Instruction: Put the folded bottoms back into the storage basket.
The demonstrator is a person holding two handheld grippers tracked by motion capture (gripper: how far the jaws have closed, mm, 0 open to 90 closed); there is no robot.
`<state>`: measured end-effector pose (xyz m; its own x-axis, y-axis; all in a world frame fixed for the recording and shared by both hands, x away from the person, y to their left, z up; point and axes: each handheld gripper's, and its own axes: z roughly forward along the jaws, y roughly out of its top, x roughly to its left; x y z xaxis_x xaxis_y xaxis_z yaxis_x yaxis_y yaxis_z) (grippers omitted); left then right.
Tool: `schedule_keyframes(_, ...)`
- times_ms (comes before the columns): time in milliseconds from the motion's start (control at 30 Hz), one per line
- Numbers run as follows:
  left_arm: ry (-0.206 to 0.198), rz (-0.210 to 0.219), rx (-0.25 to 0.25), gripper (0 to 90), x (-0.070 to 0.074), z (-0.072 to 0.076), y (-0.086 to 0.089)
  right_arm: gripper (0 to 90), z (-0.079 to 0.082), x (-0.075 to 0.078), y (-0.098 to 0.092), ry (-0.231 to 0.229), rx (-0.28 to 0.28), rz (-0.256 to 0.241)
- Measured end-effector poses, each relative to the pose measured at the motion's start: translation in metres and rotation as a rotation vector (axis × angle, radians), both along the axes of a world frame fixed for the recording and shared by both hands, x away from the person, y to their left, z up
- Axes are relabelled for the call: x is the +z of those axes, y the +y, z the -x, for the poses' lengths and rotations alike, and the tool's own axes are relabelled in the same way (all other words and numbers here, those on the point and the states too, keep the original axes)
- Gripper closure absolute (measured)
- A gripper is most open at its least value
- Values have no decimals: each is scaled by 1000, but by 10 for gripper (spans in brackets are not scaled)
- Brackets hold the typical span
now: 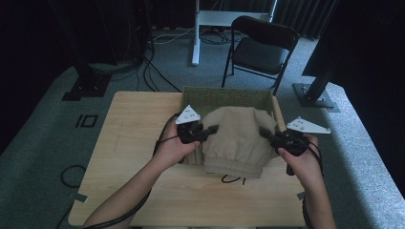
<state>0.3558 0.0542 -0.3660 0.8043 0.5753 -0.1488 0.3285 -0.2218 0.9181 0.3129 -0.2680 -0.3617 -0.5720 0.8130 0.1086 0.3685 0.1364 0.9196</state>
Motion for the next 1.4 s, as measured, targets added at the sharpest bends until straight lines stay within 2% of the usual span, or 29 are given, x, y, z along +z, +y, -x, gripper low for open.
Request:
schedule_keyframes(200,-18,20,-1,820,13,-11,1,841,-12,19,-1,-15,3,-29)
schedule_keyframes(233,-12,44,3,820,17,-15,1,841,-14,21,-2,-16,3,-36)
schedule_keyframes(333,-18,63,9,820,25,-23,2,841,-22,28,-3,-26,-8,-46)
schedule_keyframes(500,-45,59,18,820,40,-37,-1,841,-36,44,-3,-34,-19,-55)
schedule_keyframes(600,-46,63,19,820,46,-43,-2,841,-43,51,-3,-35,-26,-58)
schedule_keyframes(667,-45,88,26,819,56,-53,-1,841,-56,62,-6,-45,-30,-81)
schedule_keyframes(733,-53,91,28,820,60,-56,-1,841,-62,69,-8,-53,-27,-96)
schedule_keyframes(800,-51,108,29,820,70,-66,-2,841,-69,76,-10,-55,-30,-103)
schedule_keyframes(900,-58,105,39,820,75,-77,-5,841,-80,83,-10,-54,-44,-104)
schedule_keyframes(1000,-56,111,53,820,75,-85,-7,841,-89,85,-10,-45,-53,-108)
schedule_keyframes(1033,-51,93,69,819,73,-93,-9,841,-98,85,-10,-37,-64,-111)
schedule_keyframes(1067,-52,96,73,819,71,-95,-10,841,-104,83,-9,-32,-67,-106)
schedule_keyframes(1167,-41,92,81,819,65,-105,-12,841,-116,78,-10,-34,-74,-92)
schedule_keyframes(1267,-51,84,89,819,60,-111,-14,841,-127,69,-11,-24,-87,-96)
schedule_keyframes(1300,-38,70,104,819,51,-120,-17,841,-132,64,-11,-14,-92,-94)
schedule_keyframes(1333,-38,70,104,818,51,-120,-17,841,-132,64,-11,-14,-92,-94)
schedule_keyframes(1367,-16,58,117,816,41,-127,-19,841,-140,56,-11,1,-104,-91)
schedule_keyframes(1400,-4,58,121,816,37,-130,-19,841,-146,50,-10,12,-110,-84)
